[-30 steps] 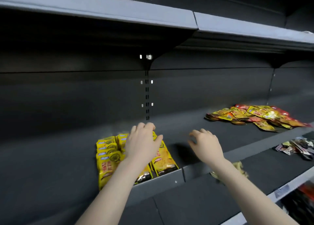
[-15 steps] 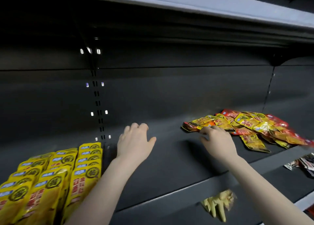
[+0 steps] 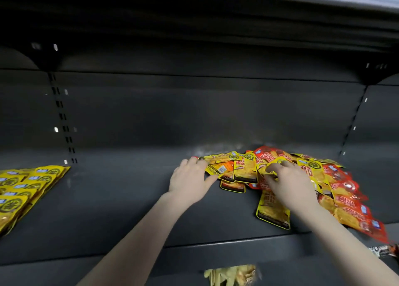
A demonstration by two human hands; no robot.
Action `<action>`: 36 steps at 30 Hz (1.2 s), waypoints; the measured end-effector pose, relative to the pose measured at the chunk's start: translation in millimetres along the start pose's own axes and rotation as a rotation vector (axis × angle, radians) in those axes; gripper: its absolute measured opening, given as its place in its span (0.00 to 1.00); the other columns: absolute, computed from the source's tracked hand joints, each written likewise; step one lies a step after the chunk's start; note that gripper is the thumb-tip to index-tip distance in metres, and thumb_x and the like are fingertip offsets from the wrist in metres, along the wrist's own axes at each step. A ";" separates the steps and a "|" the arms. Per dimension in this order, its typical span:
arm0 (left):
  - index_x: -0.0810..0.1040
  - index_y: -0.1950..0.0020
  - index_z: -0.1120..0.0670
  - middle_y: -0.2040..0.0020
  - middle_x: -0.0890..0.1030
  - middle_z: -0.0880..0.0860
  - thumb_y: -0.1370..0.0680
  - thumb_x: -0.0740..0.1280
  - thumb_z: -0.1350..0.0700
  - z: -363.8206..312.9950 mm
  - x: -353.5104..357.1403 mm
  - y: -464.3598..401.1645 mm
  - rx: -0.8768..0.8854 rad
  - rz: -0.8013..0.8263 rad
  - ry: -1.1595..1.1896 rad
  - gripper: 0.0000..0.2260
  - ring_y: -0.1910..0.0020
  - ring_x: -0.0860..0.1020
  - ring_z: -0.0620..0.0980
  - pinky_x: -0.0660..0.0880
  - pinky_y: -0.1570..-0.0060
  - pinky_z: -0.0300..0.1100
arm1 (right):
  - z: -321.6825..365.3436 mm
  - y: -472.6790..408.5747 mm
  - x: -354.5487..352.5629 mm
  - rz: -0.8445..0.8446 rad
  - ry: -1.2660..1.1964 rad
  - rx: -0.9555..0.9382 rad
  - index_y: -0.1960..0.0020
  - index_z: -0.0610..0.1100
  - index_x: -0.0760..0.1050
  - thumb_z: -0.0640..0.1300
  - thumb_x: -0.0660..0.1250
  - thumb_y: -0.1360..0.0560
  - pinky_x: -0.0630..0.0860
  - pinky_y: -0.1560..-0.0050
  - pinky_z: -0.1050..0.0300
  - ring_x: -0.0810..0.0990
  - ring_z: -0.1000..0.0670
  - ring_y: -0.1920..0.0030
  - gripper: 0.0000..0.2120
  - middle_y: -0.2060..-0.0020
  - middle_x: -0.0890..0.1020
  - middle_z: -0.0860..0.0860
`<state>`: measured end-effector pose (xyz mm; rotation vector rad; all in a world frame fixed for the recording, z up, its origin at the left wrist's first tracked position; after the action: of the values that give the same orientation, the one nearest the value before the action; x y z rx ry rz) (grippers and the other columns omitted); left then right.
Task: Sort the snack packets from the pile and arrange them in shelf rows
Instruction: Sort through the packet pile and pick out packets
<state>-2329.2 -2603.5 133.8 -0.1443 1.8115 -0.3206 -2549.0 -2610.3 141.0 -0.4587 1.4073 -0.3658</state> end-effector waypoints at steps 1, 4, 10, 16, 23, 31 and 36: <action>0.69 0.31 0.51 0.34 0.70 0.52 0.20 0.56 0.41 -7.6 5.5 -5.3 0.017 0.003 -0.011 0.22 0.34 0.66 0.53 0.65 0.38 0.46 | -5.9 -0.7 1.0 0.002 -0.004 -0.009 0.47 0.45 0.81 0.47 0.67 0.26 0.72 0.50 0.50 0.77 0.39 0.49 0.10 0.53 0.81 0.43; 0.68 0.29 0.51 0.32 0.70 0.52 0.19 0.54 0.41 -21.5 21.0 -25.5 0.044 0.014 -0.015 0.23 0.32 0.65 0.53 0.64 0.35 0.47 | -18.3 -3.9 5.7 -0.010 -0.014 -0.020 0.49 0.45 0.81 0.47 0.67 0.26 0.73 0.52 0.50 0.77 0.40 0.50 0.09 0.54 0.81 0.44; 0.63 0.25 0.51 0.25 0.63 0.55 0.18 0.51 0.44 -36.5 50.6 -60.7 0.062 0.129 -0.021 0.22 0.26 0.59 0.54 0.58 0.30 0.48 | -33.4 -4.5 15.4 0.010 -0.021 -0.017 0.50 0.45 0.81 0.48 0.67 0.26 0.72 0.53 0.50 0.77 0.41 0.51 0.09 0.56 0.80 0.45; 0.73 0.39 0.56 0.37 0.75 0.56 0.17 0.51 0.47 -41.1 61.5 -77.6 0.063 0.085 0.008 0.17 0.36 0.71 0.58 0.68 0.39 0.49 | -39.9 -6.1 19.1 0.018 -0.021 0.015 0.47 0.46 0.79 0.50 0.63 0.23 0.71 0.51 0.51 0.77 0.42 0.48 0.11 0.53 0.80 0.45; 0.68 0.35 0.54 0.40 0.77 0.54 0.17 0.51 0.48 -36.7 46.9 -64.8 0.113 -0.052 -0.225 0.16 0.40 0.74 0.56 0.67 0.46 0.48 | -33.6 -11.7 25.2 0.036 -0.114 0.023 0.46 0.45 0.79 0.50 0.60 0.22 0.71 0.50 0.52 0.75 0.43 0.47 0.12 0.53 0.79 0.46; 0.71 0.35 0.54 0.39 0.72 0.57 0.21 0.62 0.45 -16.4 51.4 -71.3 -0.036 0.024 0.032 0.18 0.38 0.69 0.57 0.66 0.42 0.47 | -10.6 -34.3 38.1 0.108 -0.275 0.112 0.46 0.41 0.78 0.46 0.60 0.22 0.71 0.50 0.53 0.77 0.41 0.47 0.12 0.50 0.80 0.43; 0.67 0.33 0.55 0.37 0.73 0.56 0.29 0.73 0.45 -12.8 49.3 -81.4 -0.144 0.030 0.170 0.30 0.37 0.70 0.56 0.68 0.41 0.47 | 2.3 -46.5 51.6 0.142 -0.243 0.208 0.48 0.39 0.79 0.54 0.61 0.22 0.73 0.49 0.53 0.77 0.41 0.47 0.18 0.46 0.77 0.43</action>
<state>-2360.1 -2692.4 114.9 -0.1955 2.0039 -0.1852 -2538.7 -2676.0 121.0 -0.2225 1.1447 -0.3251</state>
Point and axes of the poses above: each hand's wrist, its own y-axis away from the middle knuckle, its own x-axis out of the palm, z = x × y, the point moved 5 cm from there along -y, towards the middle knuckle
